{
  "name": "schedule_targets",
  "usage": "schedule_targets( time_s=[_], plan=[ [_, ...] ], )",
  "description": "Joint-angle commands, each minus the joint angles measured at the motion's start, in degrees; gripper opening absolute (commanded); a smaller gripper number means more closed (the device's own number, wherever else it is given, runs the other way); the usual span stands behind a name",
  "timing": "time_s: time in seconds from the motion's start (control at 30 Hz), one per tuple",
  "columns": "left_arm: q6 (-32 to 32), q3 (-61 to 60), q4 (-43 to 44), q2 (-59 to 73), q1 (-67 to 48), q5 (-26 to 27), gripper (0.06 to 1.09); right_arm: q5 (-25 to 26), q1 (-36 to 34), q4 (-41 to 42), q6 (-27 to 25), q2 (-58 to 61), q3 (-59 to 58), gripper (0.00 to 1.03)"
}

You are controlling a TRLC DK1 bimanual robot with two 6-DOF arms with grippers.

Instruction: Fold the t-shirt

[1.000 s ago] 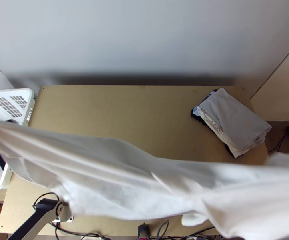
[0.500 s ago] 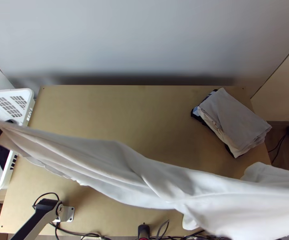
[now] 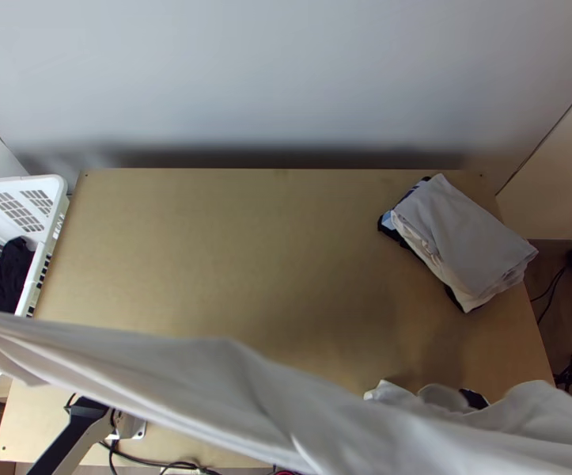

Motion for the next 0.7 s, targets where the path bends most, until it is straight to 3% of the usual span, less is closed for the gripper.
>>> schedule_targets(
  time_s=[0.0,0.17,0.27,0.4,0.5,0.6,0.67],
  plan=[
    [-1.12,-13.75,3.78,-4.83,1.0,4.67,0.09,-2.74,0.3,1.36,0.47,-5.57,-15.93,0.03],
    [3.45,-34.93,8.61,-9.14,1.09,5.72,0.09,-2.13,0.12,4.09,-5.6,-11.46,-36.5,0.03],
    [6.53,-44.86,13.09,-7.73,2.32,4.84,0.09,-0.81,-0.76,4.26,-13.33,-11.89,-44.14,0.03],
    [10.83,-56.9,22.14,-0.96,5.04,2.38,0.09,-0.9,-9.37,11.65,-20.1,-11.63,-53.72,0.03],
    [12.15,-61.91,29.88,6.86,6.01,1.15,0.09,-5.2,-19.74,21.75,-19.66,-10.31,-62.51,0.03],
    [12.42,-63.76,36.91,15.56,6.01,-1.75,0.09,-9.51,-27.21,34.5,-9.46,-3.46,-67.61,0.03],
    [12.77,-64.37,40.95,21.62,6.01,-3.59,0.09,-9.42,-30.29,36.69,-9.03,2.61,-67.87,0.03]
  ],
)
